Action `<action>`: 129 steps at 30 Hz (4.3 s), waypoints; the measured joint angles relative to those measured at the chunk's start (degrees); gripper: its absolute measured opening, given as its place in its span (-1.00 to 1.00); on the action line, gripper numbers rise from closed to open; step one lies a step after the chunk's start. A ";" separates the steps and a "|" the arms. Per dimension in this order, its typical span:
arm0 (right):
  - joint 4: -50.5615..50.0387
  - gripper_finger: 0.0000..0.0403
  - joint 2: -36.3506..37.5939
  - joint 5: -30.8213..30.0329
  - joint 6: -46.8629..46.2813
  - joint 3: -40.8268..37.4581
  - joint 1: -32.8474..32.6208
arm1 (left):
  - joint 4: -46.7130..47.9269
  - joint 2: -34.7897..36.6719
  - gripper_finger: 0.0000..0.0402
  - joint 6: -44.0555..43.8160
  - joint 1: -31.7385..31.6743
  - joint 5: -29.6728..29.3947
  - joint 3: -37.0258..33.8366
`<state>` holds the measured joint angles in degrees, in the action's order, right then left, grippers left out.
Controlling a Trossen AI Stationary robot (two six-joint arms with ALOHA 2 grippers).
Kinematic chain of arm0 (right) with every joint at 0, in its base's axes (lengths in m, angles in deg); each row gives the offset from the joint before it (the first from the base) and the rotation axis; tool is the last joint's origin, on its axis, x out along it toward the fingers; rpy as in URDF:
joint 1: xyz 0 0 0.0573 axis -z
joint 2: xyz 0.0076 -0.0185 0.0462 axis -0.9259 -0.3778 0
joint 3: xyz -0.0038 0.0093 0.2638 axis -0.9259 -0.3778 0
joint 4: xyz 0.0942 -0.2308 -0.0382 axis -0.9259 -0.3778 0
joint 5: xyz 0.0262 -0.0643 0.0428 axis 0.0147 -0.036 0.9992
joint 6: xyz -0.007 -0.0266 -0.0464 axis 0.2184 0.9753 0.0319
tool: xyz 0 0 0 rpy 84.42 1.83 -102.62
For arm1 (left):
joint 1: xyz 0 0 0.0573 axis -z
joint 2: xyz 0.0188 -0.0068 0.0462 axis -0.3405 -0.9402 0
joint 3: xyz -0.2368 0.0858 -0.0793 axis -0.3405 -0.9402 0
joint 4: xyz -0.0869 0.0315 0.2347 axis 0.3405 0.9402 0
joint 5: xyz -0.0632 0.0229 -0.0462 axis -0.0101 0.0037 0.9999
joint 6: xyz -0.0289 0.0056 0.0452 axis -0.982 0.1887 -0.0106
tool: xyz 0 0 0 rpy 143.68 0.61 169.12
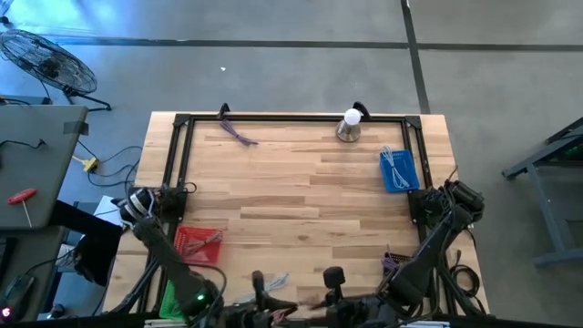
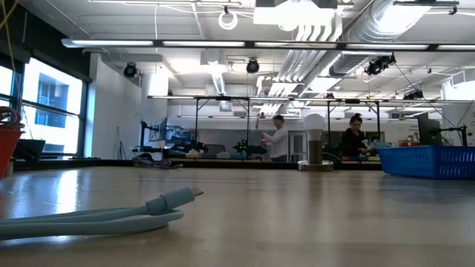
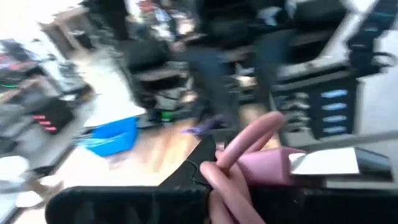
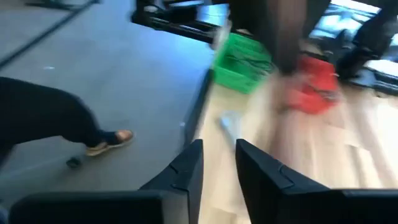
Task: Pick & Place USB Port
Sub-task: Put the pink charger cable into the red bin, then put the light blue charger cable into the blue bin
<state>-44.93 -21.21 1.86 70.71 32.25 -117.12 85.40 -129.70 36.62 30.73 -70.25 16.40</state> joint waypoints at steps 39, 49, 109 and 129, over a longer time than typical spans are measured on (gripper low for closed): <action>0.94 -0.49 0.07 -0.06 -3.06 0.00 -0.19 | 87.85 16.07 -0.95 -78.13 3.75 37.47 -9.60; 0.93 -0.49 0.09 -0.25 -4.70 0.00 -0.19 | 87.49 20.17 -0.95 -85.13 3.73 48.77 -20.92; 0.06 -0.49 0.09 2.34 -4.72 0.00 -0.22 | 57.77 21.32 0.23 -86.78 3.69 43.24 -24.68; -3.28 -0.49 0.11 4.48 -9.62 0.02 -0.62 | 36.25 5.30 0.21 -70.50 -7.32 51.67 -24.68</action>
<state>-48.21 -21.10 6.33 61.09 32.27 -117.74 121.64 -124.40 -33.88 23.41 -18.58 -8.27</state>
